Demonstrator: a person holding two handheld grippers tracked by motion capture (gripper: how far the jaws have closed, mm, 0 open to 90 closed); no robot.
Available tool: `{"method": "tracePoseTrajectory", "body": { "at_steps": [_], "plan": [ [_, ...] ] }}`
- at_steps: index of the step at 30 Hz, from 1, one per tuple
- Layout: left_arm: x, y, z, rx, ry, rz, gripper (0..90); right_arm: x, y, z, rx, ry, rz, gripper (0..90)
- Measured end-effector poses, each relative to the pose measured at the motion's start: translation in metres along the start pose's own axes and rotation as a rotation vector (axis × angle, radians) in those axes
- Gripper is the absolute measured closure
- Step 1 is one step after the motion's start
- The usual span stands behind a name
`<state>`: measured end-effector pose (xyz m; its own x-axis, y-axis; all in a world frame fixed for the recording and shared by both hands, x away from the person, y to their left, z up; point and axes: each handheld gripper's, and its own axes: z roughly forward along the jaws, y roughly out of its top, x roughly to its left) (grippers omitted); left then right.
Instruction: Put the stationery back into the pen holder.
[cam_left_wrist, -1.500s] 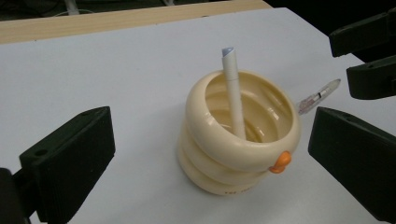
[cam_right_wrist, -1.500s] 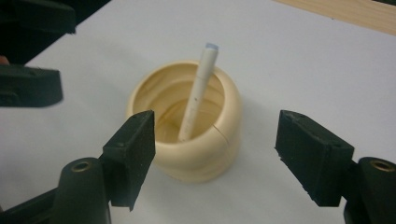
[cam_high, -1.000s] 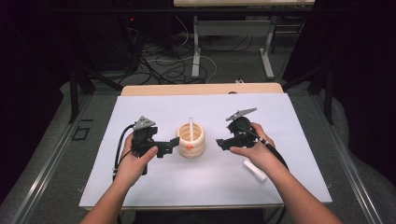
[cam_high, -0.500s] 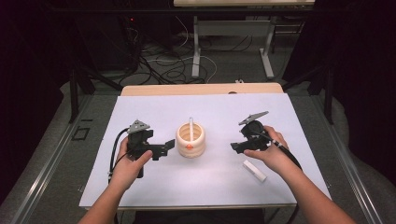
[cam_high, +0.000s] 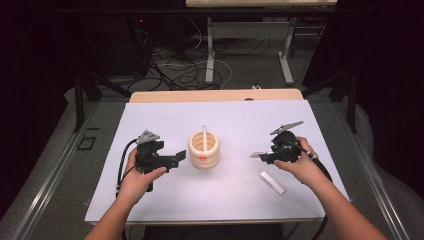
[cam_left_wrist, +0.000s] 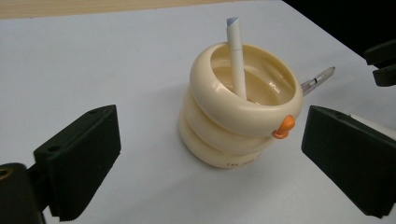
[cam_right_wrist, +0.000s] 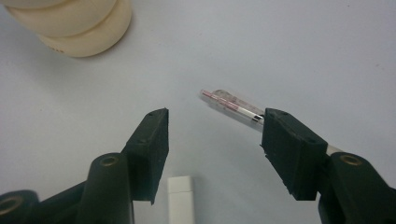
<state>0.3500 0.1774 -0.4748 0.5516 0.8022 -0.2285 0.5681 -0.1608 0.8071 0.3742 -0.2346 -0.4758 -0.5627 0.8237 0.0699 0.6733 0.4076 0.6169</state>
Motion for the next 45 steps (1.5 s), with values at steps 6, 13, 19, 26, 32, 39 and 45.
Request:
{"method": "tracePoseTrajectory", "body": {
  "at_steps": [6,13,19,26,32,39,45],
  "plan": [
    [0.001,0.0,-0.001,-0.012,-0.006,-0.003,6.0,-0.012,0.0,0.001,-0.007,0.016,-0.011,43.3],
    [0.001,0.001,-0.002,-0.02,-0.019,0.015,11.4,-0.015,0.004,0.008,-0.008,-0.036,-0.092,43.2],
    [-0.001,0.001,-0.001,-0.02,-0.021,0.018,15.8,-0.015,0.008,0.01,-0.007,-0.059,-0.142,40.9],
    [0.0,0.001,-0.002,-0.039,-0.01,0.015,16.0,-0.016,0.013,0.012,0.002,-0.081,-0.214,36.9],
    [0.0,0.001,-0.001,-0.037,-0.013,0.022,16.2,-0.016,0.017,0.016,-0.001,-0.081,-0.243,35.4],
    [0.001,0.001,-0.002,-0.022,-0.02,0.021,16.5,-0.014,0.022,0.014,0.035,-0.074,-0.273,40.8],
    [0.002,0.001,-0.002,-0.018,-0.029,0.024,16.9,-0.02,0.023,0.019,0.041,-0.071,-0.306,42.8]
  ]
}}
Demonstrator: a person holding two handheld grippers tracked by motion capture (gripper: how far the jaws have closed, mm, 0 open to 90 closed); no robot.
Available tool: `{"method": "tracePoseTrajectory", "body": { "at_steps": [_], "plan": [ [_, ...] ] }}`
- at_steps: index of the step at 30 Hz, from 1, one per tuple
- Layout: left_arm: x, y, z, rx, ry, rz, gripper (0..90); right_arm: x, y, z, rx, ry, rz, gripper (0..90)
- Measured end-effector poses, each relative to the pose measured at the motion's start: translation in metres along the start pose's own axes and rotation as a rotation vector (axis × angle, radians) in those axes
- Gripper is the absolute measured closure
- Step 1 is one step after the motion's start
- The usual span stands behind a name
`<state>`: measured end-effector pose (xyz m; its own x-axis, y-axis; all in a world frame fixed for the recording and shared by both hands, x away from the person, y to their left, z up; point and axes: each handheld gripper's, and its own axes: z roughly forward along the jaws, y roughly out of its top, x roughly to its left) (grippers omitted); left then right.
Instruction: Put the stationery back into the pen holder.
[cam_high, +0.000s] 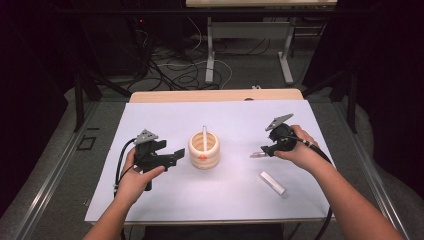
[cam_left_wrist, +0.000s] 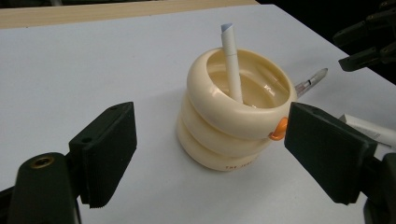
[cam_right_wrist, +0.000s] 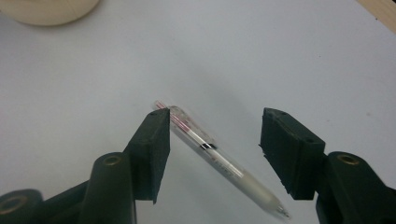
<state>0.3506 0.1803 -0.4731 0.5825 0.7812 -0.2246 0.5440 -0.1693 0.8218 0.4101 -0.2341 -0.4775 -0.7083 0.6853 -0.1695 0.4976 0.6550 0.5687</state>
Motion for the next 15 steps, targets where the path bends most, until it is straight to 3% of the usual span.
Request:
{"method": "tracePoseTrajectory", "body": {
  "at_steps": [2,8,12,13,14,15],
  "plan": [
    [0.0,0.0,0.0,0.007,0.0,-0.003,17.1,-0.002,-0.001,0.003,0.003,-0.019,-0.012,43.1],
    [0.0,-0.001,0.002,-0.008,0.01,-0.009,17.4,-0.008,-0.003,0.01,0.023,-0.008,-0.024,45.9],
    [0.001,-0.001,0.002,-0.007,0.01,-0.009,17.4,-0.012,-0.005,0.016,0.069,-0.032,-0.109,46.2],
    [0.001,-0.001,0.001,-0.005,0.011,-0.008,17.4,-0.014,-0.005,0.016,0.12,-0.029,-0.133,46.1],
    [0.002,-0.001,0.001,0.005,0.006,-0.006,17.4,-0.014,-0.007,0.02,0.098,-0.021,-0.134,46.1],
    [0.002,-0.001,0.001,0.005,0.007,-0.006,17.5,-0.015,-0.007,0.021,0.12,-0.016,-0.152,46.1]
  ]
}}
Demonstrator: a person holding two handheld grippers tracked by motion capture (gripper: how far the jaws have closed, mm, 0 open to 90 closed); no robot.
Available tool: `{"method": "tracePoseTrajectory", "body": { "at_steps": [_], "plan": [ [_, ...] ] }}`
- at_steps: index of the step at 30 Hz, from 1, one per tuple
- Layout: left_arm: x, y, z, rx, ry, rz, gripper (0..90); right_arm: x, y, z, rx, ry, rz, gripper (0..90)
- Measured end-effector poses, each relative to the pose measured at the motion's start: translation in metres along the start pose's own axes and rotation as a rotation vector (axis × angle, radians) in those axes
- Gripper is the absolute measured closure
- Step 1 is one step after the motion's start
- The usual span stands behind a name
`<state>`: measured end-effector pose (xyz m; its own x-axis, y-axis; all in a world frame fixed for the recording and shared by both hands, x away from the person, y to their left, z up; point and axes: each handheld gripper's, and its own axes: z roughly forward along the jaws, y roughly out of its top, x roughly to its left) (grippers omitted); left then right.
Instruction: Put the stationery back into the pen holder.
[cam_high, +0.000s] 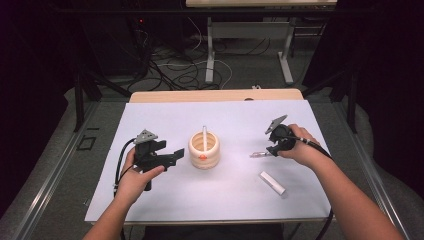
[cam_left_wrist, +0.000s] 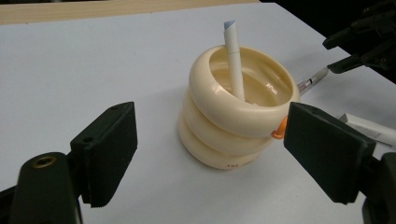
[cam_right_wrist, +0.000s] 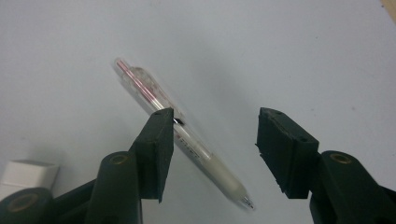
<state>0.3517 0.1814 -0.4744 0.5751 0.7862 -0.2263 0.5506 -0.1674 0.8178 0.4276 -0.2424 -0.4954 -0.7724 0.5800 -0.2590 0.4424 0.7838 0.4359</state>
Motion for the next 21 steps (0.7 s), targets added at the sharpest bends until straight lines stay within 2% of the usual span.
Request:
{"method": "tracePoseTrajectory", "body": {
  "at_steps": [1,3,7,8,10,12,16,17,18,19,20,21],
  "plan": [
    [0.0,0.0,0.0,0.002,0.0,0.0,17.6,-0.002,-0.001,0.001,0.013,0.001,-0.028,46.1],
    [0.0,0.0,0.0,0.001,-0.001,-0.002,17.7,-0.002,-0.003,0.005,0.016,0.003,-0.054,46.3],
    [0.001,0.0,0.001,-0.009,0.004,-0.006,18.0,0.0,-0.005,0.009,0.05,-0.005,-0.174,46.8],
    [0.001,0.0,0.001,-0.009,0.003,-0.006,18.1,0.0,-0.007,0.012,0.032,-0.018,-0.222,46.9],
    [0.001,-0.001,0.0,-0.006,0.005,-0.008,18.2,0.001,-0.007,0.012,0.057,-0.019,-0.272,46.8],
    [0.001,0.0,-0.001,0.01,-0.005,-0.007,18.3,0.001,-0.008,0.014,0.054,-0.023,-0.305,46.7],
    [0.001,0.0,0.0,-0.008,0.006,-0.007,18.6,0.0,-0.01,0.014,0.075,-0.039,-0.349,46.3],
    [0.001,0.0,0.0,-0.008,0.006,-0.007,18.7,0.0,-0.01,0.015,0.075,-0.041,-0.347,46.6],
    [0.001,0.0,0.0,-0.008,0.007,-0.008,18.7,-0.002,-0.01,0.015,0.082,-0.034,-0.369,47.9],
    [0.002,-0.001,0.0,-0.007,0.007,-0.008,18.8,-0.002,-0.011,0.015,0.1,-0.029,-0.376,49.1],
    [0.002,0.0,-0.001,0.014,-0.006,-0.005,18.9,-0.002,-0.012,0.015,0.119,-0.028,-0.39,49.7],
    [0.002,-0.001,0.001,-0.001,0.003,-0.01,19.0,-0.001,-0.013,0.015,0.138,-0.029,-0.384,51.0]
  ]
}}
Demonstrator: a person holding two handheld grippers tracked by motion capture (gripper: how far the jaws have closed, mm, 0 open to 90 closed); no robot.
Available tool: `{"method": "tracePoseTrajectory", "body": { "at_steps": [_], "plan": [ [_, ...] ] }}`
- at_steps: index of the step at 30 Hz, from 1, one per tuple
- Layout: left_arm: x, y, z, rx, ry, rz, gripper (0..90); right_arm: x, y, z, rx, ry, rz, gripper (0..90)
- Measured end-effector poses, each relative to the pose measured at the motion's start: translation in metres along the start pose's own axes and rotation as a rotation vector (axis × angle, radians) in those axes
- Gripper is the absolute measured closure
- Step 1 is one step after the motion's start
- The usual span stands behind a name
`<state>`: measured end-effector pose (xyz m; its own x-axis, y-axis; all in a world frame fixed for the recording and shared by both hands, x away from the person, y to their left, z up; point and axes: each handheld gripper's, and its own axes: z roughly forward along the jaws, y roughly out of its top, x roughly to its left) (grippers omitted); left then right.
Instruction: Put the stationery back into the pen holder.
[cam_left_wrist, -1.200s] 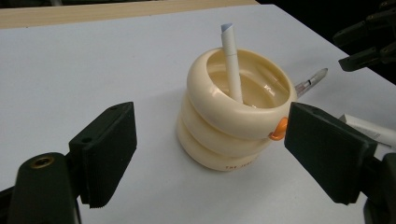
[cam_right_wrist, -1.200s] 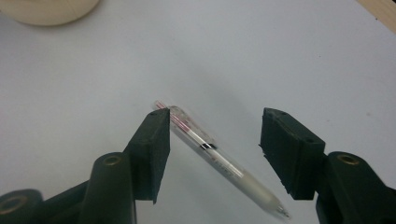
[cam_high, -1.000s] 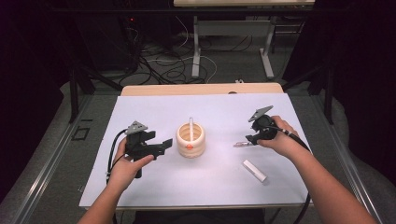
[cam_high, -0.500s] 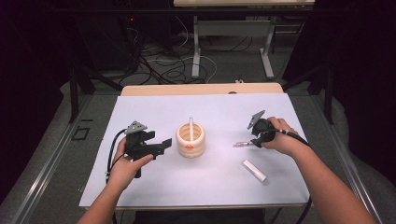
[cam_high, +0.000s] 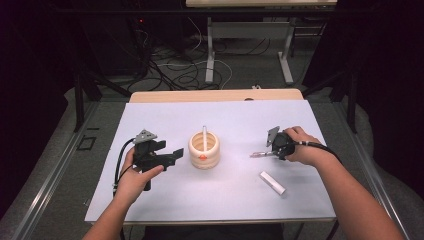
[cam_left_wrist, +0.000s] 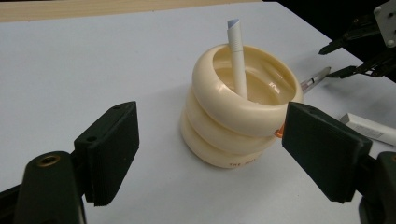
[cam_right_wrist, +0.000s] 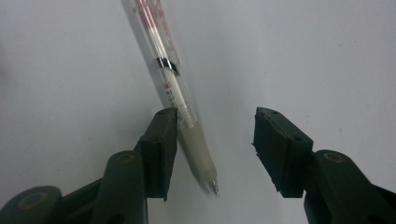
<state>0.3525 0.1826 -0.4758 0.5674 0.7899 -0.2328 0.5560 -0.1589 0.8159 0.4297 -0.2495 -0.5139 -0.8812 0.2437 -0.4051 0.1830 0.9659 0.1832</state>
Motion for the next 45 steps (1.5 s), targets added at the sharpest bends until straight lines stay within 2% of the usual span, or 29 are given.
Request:
{"method": "tracePoseTrajectory", "body": {
  "at_steps": [3,4,6,8,10,12,15,17,18,21,22,23,24,25,32,33,35,39,42,45],
  "plan": [
    [0.0,0.0,0.001,-0.004,0.0,0.002,19.1,0.001,-0.003,0.003,0.008,0.012,-0.031,57.1],
    [0.0,0.0,0.001,-0.004,0.0,0.003,19.1,0.002,-0.004,0.004,0.016,0.032,-0.01,59.1],
    [0.0,0.0,0.001,-0.001,0.001,0.004,19.2,0.002,-0.005,0.004,0.031,0.041,-0.017,60.1],
    [0.0,-0.001,0.001,0.0,0.001,0.004,19.2,0.004,-0.007,0.009,-0.04,0.019,-0.011,60.5],
    [0.0,-0.001,0.002,0.002,0.004,0.005,19.3,0.002,-0.006,0.006,0.012,0.034,-0.029,60.7],
    [0.0,-0.001,0.002,0.003,0.004,0.004,19.3,0.0,-0.004,0.005,0.033,0.04,-0.048,61.5],
    [0.001,-0.001,0.002,0.003,0.003,0.006,19.5,0.003,-0.004,0.009,0.007,0.03,-0.056,63.5],
    [0.001,-0.001,0.002,0.004,0.003,0.005,19.5,0.003,-0.003,0.011,0.012,0.035,-0.077,65.4],
    [0.001,0.0,0.0,0.02,-0.009,0.009,19.6,0.004,-0.002,0.011,0.019,0.039,-0.079,66.3],
    [0.001,-0.001,0.002,0.003,0.004,0.007,19.7,0.005,-0.001,0.013,0.015,0.041,-0.092,67.9],
    [0.001,-0.001,0.002,0.004,0.003,0.006,19.7,0.008,-0.001,0.014,0.016,0.04,-0.069,68.3],
    [0.001,-0.001,0.002,0.005,0.003,0.006,19.8,0.004,0.0,0.016,0.005,0.04,-0.124,68.5],
    [0.001,-0.001,0.002,0.005,0.003,0.007,19.8,0.006,0.0,0.015,0.026,0.048,-0.105,69.2],
    [0.0,-0.001,0.002,0.005,0.003,0.007,19.9,0.005,0.0,0.015,0.031,0.052,-0.107,69.3],
    [0.001,-0.001,0.002,0.007,0.004,0.006,20.0,0.005,0.0,0.017,0.022,0.055,-0.143,71.7],
    [0.001,-0.001,0.001,0.025,-0.008,0.008,20.1,0.007,-0.001,0.017,0.023,0.054,-0.125,72.3],
    [0.001,-0.001,0.001,0.025,-0.008,0.007,20.1,0.005,0.0,0.018,0.009,0.052,-0.17,73.4],
    [0.001,0.0,0.001,0.025,-0.008,0.007,20.2,0.008,0.0,0.016,0.035,0.054,-0.188,75.6],
    [0.001,-0.001,0.002,0.008,0.003,0.005,20.3,0.008,0.0,0.017,0.019,0.036,-0.248,77.1],
    [0.0,-0.001,0.002,0.007,0.003,0.006,20.4,0.009,0.0,0.017,0.026,0.032,-0.278,78.5]
  ]
}}
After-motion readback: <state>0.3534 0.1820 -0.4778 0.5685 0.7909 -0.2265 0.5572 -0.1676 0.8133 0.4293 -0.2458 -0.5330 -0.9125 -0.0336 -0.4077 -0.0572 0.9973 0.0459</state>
